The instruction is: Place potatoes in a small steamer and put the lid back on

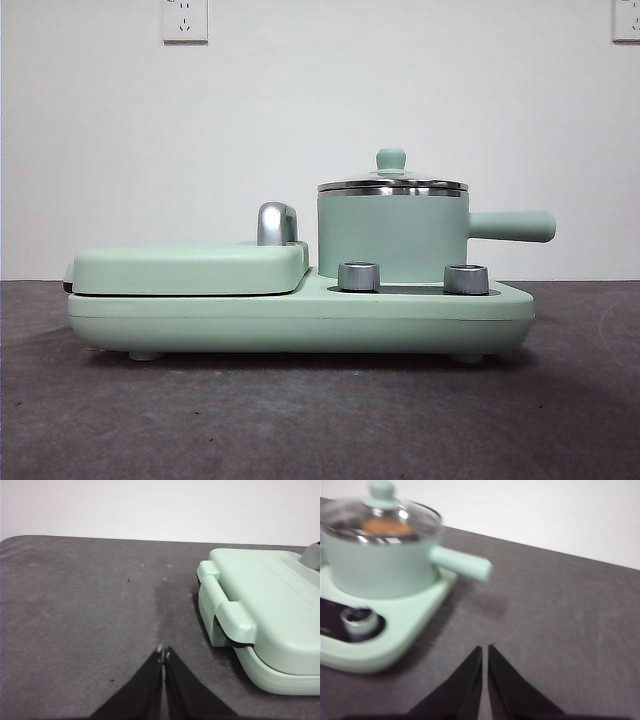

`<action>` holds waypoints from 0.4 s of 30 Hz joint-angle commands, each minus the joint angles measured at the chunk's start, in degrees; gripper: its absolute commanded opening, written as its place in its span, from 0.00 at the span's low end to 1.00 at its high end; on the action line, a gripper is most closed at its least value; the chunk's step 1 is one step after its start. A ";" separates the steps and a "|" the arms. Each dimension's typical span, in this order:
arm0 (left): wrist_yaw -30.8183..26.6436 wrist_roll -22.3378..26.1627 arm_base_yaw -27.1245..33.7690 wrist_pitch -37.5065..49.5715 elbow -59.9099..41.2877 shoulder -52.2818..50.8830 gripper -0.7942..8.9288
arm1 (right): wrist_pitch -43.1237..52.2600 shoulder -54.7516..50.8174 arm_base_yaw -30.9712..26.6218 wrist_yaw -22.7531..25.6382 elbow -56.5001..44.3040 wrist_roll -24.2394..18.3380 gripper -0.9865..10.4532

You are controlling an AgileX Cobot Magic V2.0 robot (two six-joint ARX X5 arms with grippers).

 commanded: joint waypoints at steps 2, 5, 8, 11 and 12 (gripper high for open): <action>-0.09 -0.02 0.04 0.66 -1.11 -0.02 0.09 | 1.55 -5.09 -1.31 0.04 -3.96 -0.17 0.10; -0.09 -0.02 0.04 0.68 -1.11 -0.02 0.09 | 3.82 -7.58 -2.34 0.00 -7.63 1.05 0.10; -0.09 -0.02 0.02 0.70 -1.11 -0.02 0.09 | 3.52 -7.58 -3.10 -0.22 -9.55 4.11 0.10; -0.09 -0.02 0.02 0.52 -1.09 0.02 0.09 | 3.54 -7.58 -3.19 -0.35 -9.55 5.64 0.10; -0.09 -0.02 0.02 0.63 -1.09 0.02 0.09 | 3.69 -7.58 -3.19 -0.28 -9.49 5.62 0.10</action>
